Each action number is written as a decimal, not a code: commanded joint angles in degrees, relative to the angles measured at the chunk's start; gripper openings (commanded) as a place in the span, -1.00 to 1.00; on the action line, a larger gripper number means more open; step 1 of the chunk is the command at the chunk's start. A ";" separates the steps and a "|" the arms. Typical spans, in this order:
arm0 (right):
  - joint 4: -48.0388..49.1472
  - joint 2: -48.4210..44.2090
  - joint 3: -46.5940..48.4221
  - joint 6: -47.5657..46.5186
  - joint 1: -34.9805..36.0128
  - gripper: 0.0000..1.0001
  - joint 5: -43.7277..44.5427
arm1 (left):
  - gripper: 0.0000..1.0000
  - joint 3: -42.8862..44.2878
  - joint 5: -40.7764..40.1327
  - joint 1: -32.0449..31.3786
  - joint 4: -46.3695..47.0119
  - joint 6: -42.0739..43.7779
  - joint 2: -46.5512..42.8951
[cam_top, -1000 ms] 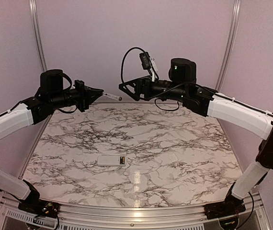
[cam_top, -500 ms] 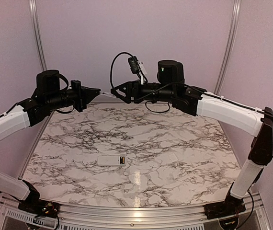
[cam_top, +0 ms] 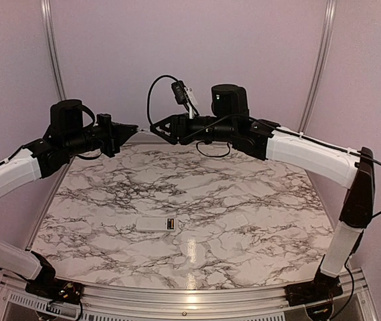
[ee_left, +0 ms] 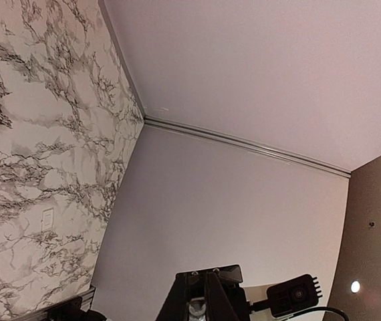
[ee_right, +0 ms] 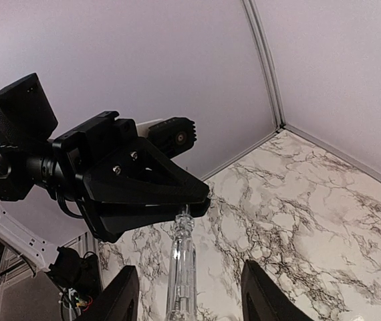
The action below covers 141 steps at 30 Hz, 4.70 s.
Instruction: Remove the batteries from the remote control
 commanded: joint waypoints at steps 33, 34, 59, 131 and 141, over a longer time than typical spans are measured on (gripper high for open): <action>-5.81 7.47 10.14 -1.48 0.79 -0.52 -3.34 | -1.00 2.61 -0.26 0.05 -0.12 0.09 2.55; -5.87 7.55 10.20 -1.52 0.72 -0.53 -3.36 | -1.00 2.78 -0.26 0.05 -0.18 0.19 2.65; -5.08 8.40 11.90 -1.45 0.71 -0.62 -5.11 | -1.00 2.46 0.21 0.04 -0.18 0.29 3.08; -11.37 3.75 7.20 0.78 0.76 -1.00 4.40 | 0.98 2.59 -8.84 3.39 -16.36 36.28 -8.36; -19.16 -0.68 3.49 -0.70 0.77 -1.00 4.84 | 0.90 -4.24 -4.83 3.38 -20.41 69.73 -11.72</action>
